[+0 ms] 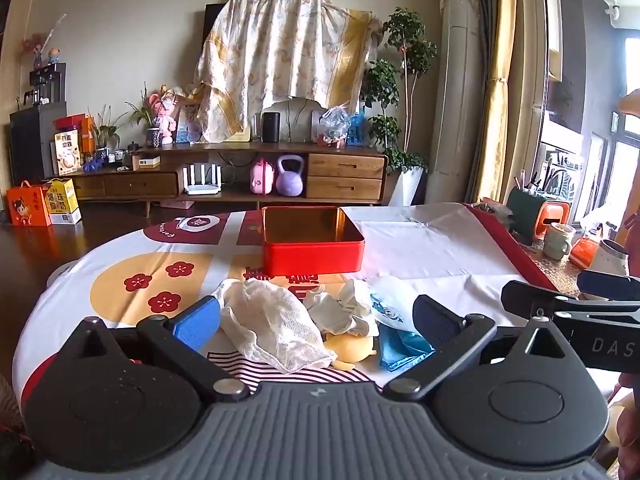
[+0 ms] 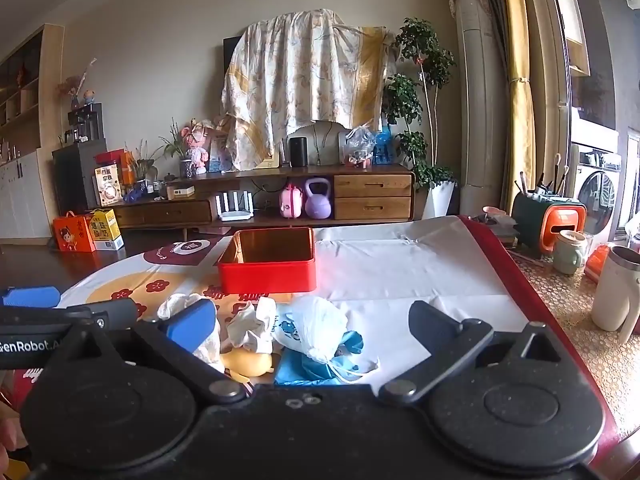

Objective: Organize soft objects

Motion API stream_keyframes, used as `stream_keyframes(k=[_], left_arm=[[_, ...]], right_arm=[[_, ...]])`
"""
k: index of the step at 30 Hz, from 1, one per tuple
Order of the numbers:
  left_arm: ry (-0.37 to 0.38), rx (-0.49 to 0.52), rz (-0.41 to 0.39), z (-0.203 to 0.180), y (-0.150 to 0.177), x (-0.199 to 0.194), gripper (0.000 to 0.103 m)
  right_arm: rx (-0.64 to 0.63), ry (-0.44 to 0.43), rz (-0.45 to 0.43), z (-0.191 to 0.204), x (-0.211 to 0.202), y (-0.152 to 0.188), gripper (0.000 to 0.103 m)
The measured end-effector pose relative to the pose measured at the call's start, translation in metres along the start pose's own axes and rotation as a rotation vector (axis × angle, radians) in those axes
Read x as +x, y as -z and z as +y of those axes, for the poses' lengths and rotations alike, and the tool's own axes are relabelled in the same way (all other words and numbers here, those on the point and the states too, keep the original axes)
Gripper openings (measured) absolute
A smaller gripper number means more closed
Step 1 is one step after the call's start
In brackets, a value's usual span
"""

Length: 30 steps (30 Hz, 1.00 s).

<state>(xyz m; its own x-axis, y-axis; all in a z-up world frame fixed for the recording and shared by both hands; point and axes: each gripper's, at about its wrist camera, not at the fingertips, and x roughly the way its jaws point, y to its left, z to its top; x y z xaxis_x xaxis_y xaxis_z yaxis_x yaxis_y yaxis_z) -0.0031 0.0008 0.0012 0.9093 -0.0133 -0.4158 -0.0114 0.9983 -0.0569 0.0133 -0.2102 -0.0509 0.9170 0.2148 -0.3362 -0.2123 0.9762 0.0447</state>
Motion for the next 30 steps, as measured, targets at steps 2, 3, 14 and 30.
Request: stream_keyframes(k=[2, 3, 14, 30], left_arm=[[0.0, -0.001, 0.002, -0.0001, -0.0004, 0.0, 0.103], [0.0, -0.002, 0.003, -0.0001, -0.0003, 0.0001, 0.103], [-0.006, -0.002, 0.012, -0.0037, 0.0016, 0.0021, 0.103], [-0.003, -0.007, 0.014, -0.0026, 0.0012, 0.0024, 0.103]], right_arm=[[-0.001, -0.001, -0.002, -0.0005, 0.0009, 0.0007, 0.103], [-0.002, 0.0, 0.0, -0.0006, 0.0009, 0.0002, 0.103], [0.007, 0.003, -0.006, 0.0005, -0.0002, -0.0011, 0.103], [0.007, 0.002, -0.01, 0.0, -0.0011, -0.0014, 0.103]])
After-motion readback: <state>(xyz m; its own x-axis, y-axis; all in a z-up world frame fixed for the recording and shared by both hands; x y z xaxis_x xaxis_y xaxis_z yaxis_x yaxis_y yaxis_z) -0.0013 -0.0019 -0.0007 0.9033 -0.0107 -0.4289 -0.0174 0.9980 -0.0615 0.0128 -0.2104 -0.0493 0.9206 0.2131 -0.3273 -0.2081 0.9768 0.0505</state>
